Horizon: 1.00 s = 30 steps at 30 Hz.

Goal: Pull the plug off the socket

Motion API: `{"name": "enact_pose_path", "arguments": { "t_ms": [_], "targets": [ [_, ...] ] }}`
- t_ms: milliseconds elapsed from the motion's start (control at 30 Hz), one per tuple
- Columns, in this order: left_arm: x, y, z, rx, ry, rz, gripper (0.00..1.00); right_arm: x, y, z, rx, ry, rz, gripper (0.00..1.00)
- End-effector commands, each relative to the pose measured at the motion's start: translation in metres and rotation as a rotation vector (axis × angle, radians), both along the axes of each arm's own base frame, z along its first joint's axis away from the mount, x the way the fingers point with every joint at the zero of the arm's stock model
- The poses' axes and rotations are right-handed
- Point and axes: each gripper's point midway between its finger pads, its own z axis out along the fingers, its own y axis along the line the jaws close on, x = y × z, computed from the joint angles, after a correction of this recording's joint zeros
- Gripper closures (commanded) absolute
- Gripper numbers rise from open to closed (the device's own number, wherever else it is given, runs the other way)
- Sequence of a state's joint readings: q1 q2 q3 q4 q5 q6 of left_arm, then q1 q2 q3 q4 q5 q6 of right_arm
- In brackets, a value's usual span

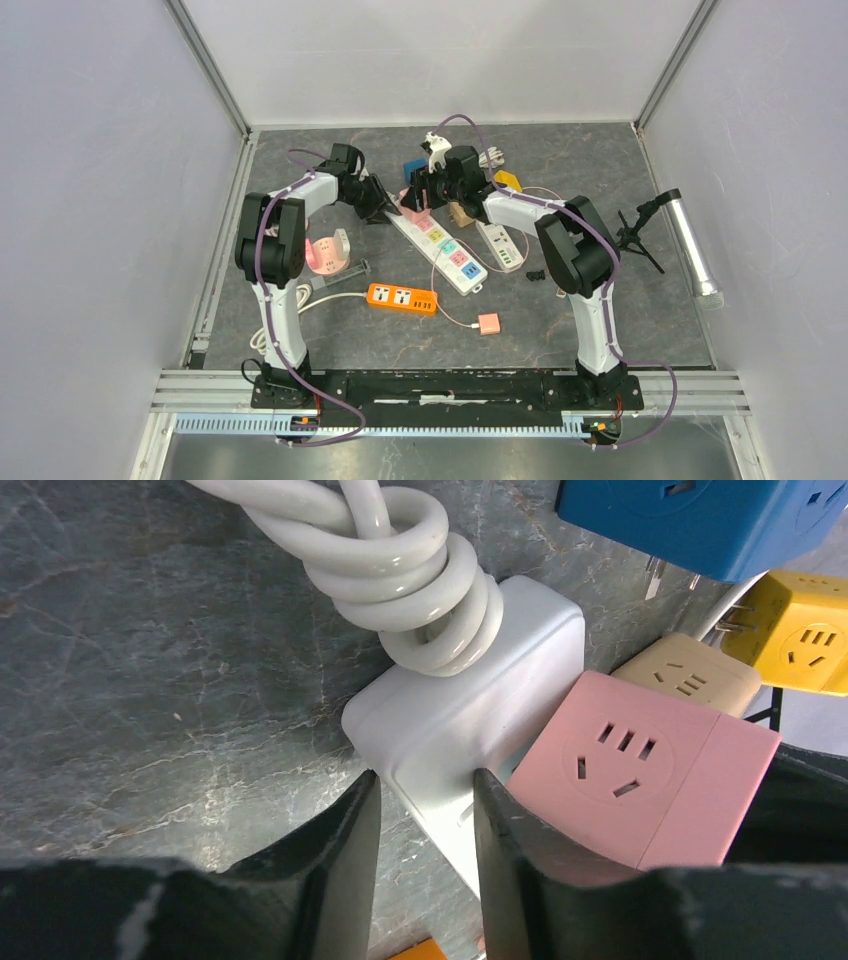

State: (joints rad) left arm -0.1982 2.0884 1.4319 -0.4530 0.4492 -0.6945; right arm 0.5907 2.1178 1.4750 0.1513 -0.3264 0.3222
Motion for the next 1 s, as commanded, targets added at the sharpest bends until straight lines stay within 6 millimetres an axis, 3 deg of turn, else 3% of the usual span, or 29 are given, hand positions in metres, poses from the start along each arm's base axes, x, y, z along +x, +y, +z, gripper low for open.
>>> {"name": "enact_pose_path", "arguments": {
  "t_ms": [0,300,467,600,800,867,967],
  "targets": [
    [-0.024,0.007,-0.056,0.103,0.122,0.002,0.6,-0.023,0.067,0.142,0.413,-0.17,0.239,1.0],
    [-0.032,0.018,-0.063,0.178,0.191,-0.002,0.68,-0.012,0.05,0.186,0.522,-0.188,0.204,1.0],
    [-0.031,0.019,-0.064,0.187,0.199,-0.001,0.7,-0.008,0.035,0.195,0.588,-0.18,0.18,1.0],
    [-0.034,0.021,-0.068,0.196,0.211,-0.001,0.71,-0.005,0.031,0.179,0.532,-0.188,0.17,1.0],
    [-0.034,0.021,-0.065,0.196,0.204,-0.005,0.71,0.003,0.012,0.113,0.258,-0.213,0.097,1.0],
    [-0.034,0.022,-0.065,0.2,0.205,-0.005,0.71,0.001,0.007,0.108,0.231,-0.214,0.087,0.82],
    [-0.035,0.022,-0.065,0.199,0.207,-0.006,0.71,0.004,0.001,0.107,0.197,-0.225,0.057,0.38]
  ]
}}
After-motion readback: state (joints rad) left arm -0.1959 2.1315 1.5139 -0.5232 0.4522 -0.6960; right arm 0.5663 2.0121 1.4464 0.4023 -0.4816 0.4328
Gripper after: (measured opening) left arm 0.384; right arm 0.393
